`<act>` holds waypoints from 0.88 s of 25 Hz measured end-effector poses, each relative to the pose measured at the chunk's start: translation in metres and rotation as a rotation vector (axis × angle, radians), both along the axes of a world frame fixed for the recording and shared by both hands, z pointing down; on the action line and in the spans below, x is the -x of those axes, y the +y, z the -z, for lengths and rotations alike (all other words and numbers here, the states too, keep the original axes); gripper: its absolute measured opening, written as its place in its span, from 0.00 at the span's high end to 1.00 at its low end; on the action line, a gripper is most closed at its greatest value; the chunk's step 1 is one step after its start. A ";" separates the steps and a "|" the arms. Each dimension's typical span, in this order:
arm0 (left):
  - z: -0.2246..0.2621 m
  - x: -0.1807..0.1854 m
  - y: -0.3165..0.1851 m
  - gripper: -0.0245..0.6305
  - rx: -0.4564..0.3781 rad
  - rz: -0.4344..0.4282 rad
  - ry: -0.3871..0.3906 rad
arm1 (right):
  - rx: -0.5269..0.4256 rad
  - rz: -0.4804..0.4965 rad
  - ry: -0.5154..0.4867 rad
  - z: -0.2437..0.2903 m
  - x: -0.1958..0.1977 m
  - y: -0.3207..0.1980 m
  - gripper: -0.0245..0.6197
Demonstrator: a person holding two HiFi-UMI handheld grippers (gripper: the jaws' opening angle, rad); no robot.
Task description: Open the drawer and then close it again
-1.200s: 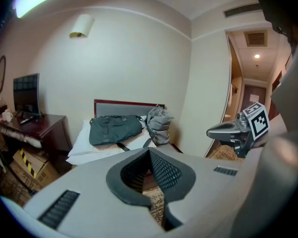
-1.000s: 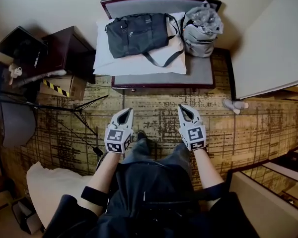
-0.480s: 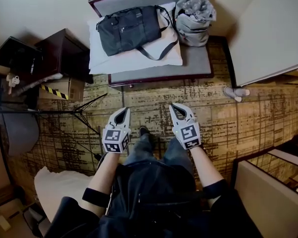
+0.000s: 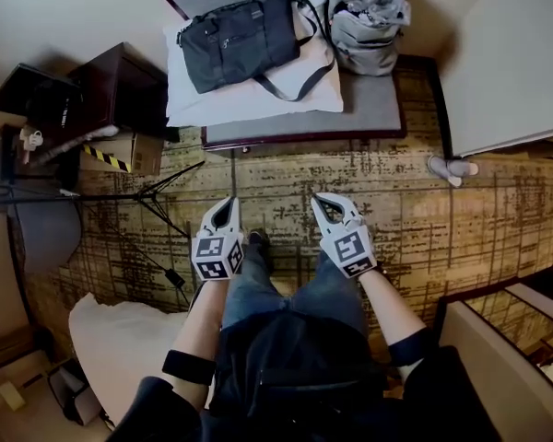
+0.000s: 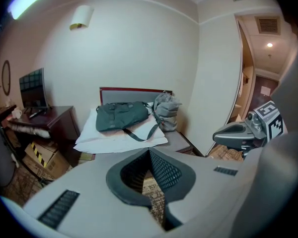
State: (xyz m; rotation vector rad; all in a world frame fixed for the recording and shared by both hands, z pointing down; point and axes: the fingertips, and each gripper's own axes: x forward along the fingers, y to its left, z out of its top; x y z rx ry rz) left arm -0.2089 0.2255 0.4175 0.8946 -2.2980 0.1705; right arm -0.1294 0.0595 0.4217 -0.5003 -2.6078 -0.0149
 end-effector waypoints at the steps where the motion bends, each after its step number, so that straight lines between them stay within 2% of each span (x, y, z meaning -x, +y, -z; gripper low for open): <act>1: -0.007 0.003 0.003 0.96 0.009 0.000 0.007 | -0.005 -0.007 0.000 -0.004 0.003 0.001 0.96; 4: -0.027 0.019 0.011 0.96 0.054 -0.040 0.001 | -0.010 -0.051 -0.008 -0.012 0.017 0.006 0.96; 8: -0.062 0.042 0.021 0.96 0.132 -0.152 -0.002 | 0.008 -0.090 0.003 -0.041 0.042 0.032 0.96; 10: -0.078 0.052 0.031 0.96 0.132 -0.159 0.021 | 0.027 -0.092 0.023 -0.062 0.051 0.053 0.96; 14: -0.117 0.064 0.052 0.96 0.055 -0.091 0.106 | 0.051 -0.072 0.045 -0.089 0.067 0.094 0.96; 17: -0.159 0.075 0.059 0.96 -0.021 0.001 0.192 | 0.068 -0.079 0.052 -0.120 0.079 0.111 0.96; 22: -0.242 0.102 0.058 0.93 -0.247 0.179 0.368 | 0.116 -0.144 0.075 -0.183 0.105 0.121 0.96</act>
